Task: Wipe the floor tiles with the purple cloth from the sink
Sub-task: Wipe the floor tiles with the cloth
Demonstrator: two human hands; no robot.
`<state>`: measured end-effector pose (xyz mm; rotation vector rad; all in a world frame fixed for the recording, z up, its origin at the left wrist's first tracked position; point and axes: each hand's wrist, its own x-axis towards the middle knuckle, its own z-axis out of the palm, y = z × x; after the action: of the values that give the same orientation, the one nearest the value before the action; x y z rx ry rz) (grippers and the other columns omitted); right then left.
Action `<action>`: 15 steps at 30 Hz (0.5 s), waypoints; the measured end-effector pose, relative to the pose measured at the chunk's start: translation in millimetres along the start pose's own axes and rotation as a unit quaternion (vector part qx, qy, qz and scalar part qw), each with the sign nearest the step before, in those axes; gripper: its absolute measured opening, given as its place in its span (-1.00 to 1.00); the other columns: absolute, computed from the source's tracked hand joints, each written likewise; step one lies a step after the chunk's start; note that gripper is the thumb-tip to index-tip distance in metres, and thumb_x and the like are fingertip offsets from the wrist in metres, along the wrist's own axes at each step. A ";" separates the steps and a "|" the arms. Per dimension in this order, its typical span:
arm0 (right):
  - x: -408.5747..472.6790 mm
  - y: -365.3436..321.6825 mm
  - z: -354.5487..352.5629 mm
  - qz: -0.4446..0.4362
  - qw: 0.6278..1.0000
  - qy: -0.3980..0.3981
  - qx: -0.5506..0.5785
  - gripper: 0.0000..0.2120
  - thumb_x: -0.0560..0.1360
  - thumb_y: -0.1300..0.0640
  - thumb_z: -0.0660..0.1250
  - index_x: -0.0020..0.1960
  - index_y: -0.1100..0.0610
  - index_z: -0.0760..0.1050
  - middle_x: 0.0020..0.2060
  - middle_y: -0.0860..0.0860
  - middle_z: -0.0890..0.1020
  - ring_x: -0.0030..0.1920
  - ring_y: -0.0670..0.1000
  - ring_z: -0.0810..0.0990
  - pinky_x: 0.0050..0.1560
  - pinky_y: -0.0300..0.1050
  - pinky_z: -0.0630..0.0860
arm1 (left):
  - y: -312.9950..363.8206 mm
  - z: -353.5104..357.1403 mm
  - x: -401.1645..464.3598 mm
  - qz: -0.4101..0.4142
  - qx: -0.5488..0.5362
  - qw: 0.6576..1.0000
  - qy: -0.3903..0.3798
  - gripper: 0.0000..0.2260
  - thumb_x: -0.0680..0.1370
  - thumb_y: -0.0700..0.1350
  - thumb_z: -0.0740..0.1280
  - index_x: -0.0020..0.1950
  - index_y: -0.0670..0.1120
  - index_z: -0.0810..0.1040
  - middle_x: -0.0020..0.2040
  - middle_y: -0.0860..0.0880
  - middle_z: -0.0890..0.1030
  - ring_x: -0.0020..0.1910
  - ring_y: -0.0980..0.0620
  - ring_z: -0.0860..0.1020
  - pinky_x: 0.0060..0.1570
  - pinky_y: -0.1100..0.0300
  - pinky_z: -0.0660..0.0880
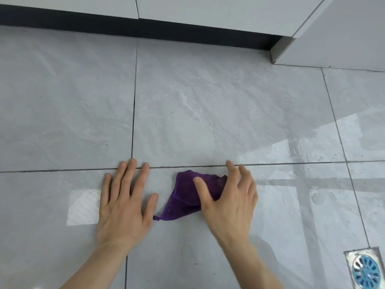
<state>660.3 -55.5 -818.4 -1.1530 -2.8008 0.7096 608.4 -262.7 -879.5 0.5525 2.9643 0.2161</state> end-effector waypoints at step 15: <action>4.4 21.3 47.5 -0.279 0.959 -0.051 -0.006 -0.30 0.64 -0.27 0.12 0.59 0.19 0.22 0.61 0.28 0.13 0.64 0.24 0.00 0.61 0.22 0.03 | 2.4 -5.1 -8.5 -0.007 -0.011 1.000 0.010 -0.35 0.60 0.16 0.10 0.68 -0.01 0.17 0.70 -0.09 0.15 0.70 -0.08 0.06 0.64 -0.18 0.02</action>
<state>661.8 -58.3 -870.6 -0.2868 -2.9862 0.7012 616.4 -264.1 -873.4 0.5295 2.9810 0.2551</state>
